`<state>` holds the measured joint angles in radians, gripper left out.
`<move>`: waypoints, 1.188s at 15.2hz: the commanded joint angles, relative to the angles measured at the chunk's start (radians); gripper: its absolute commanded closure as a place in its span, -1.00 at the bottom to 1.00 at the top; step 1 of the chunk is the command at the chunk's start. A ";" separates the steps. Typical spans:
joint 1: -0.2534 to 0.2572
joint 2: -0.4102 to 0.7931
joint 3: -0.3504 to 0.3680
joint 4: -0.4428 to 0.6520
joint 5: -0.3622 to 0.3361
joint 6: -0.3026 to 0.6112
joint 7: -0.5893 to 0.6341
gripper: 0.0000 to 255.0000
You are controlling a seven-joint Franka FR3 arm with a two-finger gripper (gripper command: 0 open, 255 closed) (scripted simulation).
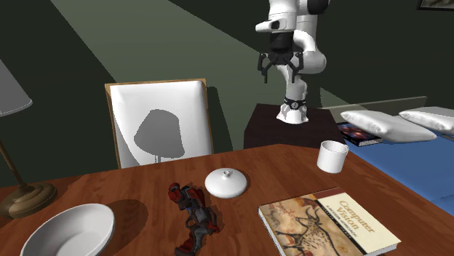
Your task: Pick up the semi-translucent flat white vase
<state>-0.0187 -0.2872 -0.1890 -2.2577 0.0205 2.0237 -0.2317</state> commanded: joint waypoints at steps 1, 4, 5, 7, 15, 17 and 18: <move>-0.002 0.070 -0.013 0.013 0.005 0.049 -0.018 -1.00; -0.007 0.180 -0.030 0.059 0.020 0.100 -0.049 -1.00; -0.009 0.218 -0.036 0.077 0.026 0.115 -0.060 -1.00; -0.015 0.293 -0.044 0.116 0.040 0.142 -0.081 -1.00; -0.058 0.602 -0.055 0.322 0.105 0.208 -0.158 -1.00; -0.073 0.681 -0.053 0.386 0.119 0.213 -0.173 -1.00; -0.081 0.720 -0.051 0.421 0.125 0.214 -0.179 -1.00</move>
<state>-0.0951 0.3947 -0.2427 -1.8684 0.1397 2.2349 -0.4077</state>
